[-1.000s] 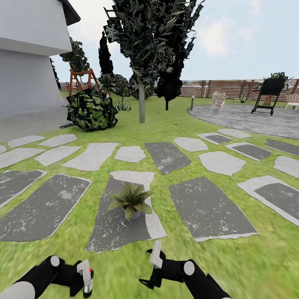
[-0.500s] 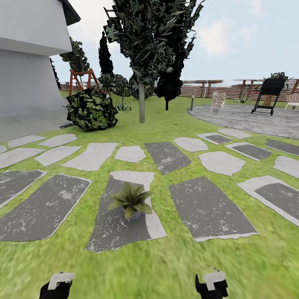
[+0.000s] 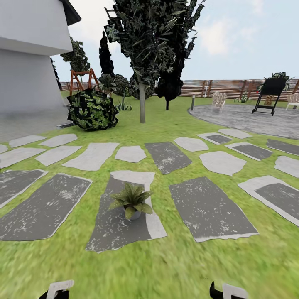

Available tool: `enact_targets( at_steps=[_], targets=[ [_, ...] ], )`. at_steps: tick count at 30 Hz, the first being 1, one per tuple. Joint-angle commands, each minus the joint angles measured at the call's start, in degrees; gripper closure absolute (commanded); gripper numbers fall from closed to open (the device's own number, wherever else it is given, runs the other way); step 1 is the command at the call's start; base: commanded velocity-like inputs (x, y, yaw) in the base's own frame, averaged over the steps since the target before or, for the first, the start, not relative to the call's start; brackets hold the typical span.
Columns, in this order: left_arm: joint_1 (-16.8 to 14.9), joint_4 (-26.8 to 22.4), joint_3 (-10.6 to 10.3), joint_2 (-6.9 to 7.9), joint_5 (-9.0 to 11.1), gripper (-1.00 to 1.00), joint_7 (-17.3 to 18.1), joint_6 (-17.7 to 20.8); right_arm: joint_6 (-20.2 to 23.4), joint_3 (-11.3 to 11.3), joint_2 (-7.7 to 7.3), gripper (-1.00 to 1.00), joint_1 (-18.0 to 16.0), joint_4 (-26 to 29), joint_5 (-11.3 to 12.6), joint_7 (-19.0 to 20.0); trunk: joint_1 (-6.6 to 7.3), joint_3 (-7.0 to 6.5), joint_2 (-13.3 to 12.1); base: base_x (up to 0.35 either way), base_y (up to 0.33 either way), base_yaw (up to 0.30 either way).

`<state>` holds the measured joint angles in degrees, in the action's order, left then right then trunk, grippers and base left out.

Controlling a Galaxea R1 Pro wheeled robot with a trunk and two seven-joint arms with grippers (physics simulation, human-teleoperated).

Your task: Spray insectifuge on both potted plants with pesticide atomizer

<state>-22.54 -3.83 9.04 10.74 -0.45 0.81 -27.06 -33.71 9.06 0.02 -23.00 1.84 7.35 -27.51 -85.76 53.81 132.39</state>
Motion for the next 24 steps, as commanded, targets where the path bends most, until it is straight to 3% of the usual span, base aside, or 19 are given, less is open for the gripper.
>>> enact_targets(
  at_steps=[1, 13, 24],
  targets=[
    [-0.05, 0.06, 0.22, -0.01, -0.05, 1.0, 0.0, -0.19, -0.21, 0.51, 0.06, -1.0, -0.03, -0.03, 0.69, -0.09, 0.01, 0.11, 0.02, 0.0, 0.0, 0.15],
    [-0.05, 0.14, 0.27, -0.01, 0.22, 1.0, -0.11, -0.46, -0.21, 0.48, 0.33, -1.0, -0.03, -0.08, 0.9, -0.09, 0.01, 0.58, 0.02, 0.0, 0.014, 0.239],
    [-0.05, 0.14, 0.27, 0.06, 0.2, 1.0, -0.11, -0.43, -0.3, 0.43, 0.33, -1.0, -0.03, -0.04, 0.91, -0.09, 0.01, 0.58, 0.02, 0.0, 0.291, 0.275]
  ],
)
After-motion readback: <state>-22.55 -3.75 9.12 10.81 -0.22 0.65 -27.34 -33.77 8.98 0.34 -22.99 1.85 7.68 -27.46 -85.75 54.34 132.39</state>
